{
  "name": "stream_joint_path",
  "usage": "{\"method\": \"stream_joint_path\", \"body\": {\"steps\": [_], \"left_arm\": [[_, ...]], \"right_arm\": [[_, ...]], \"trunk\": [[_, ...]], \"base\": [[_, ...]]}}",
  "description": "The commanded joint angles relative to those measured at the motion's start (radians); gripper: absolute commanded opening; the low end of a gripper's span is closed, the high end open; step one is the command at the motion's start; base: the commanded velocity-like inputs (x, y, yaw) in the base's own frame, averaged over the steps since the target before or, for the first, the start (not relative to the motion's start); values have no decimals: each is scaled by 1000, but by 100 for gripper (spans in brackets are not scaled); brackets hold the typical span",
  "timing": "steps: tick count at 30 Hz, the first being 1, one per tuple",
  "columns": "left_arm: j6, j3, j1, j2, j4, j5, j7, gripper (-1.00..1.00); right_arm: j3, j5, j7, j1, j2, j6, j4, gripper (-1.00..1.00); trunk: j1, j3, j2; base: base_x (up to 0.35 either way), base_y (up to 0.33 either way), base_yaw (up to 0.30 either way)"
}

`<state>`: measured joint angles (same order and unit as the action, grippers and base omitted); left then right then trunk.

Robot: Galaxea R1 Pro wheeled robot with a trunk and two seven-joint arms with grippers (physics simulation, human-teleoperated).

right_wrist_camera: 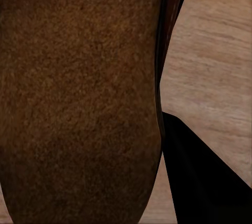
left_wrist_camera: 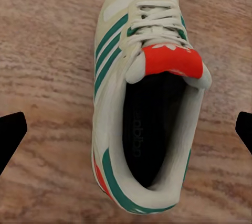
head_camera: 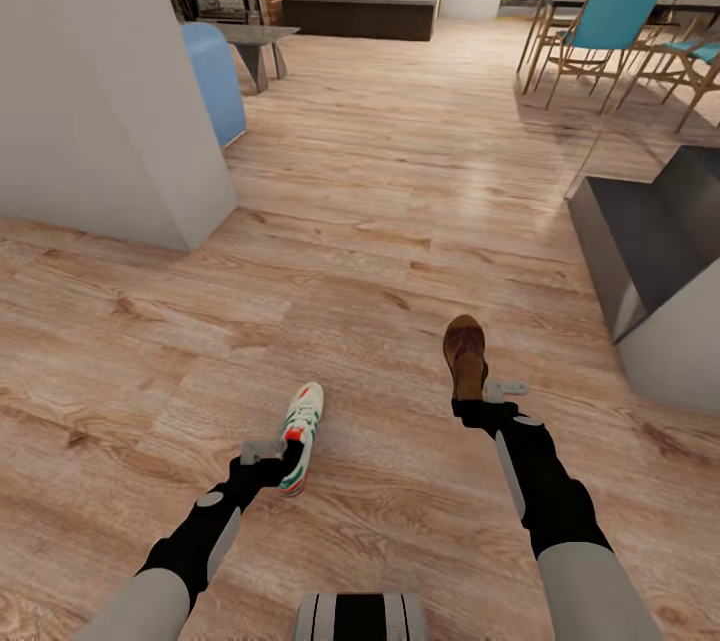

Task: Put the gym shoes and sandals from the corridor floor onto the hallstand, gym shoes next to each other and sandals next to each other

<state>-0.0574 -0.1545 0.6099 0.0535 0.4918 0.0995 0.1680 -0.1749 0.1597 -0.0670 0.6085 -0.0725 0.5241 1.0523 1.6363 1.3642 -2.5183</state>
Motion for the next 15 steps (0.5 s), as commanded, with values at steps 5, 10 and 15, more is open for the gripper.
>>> {"method": "stream_joint_path", "body": {"steps": [5,10,15], "left_arm": [[-10,-8,0,1,-3,11,7,100],[-11,-7,1,2,-4,12,7,100],[-12,-7,0,2,-4,12,7,100]], "right_arm": [[-3,7,-5,1,-1,5,3,-100],[-3,7,-5,1,-1,5,2,-100],[-3,7,-5,1,-1,5,2,-100]], "trunk": [[0,2,0],[0,3,0],[2,26,-2]], "base": [[0,0,-7],[0,0,-41],[0,0,-174]]}}
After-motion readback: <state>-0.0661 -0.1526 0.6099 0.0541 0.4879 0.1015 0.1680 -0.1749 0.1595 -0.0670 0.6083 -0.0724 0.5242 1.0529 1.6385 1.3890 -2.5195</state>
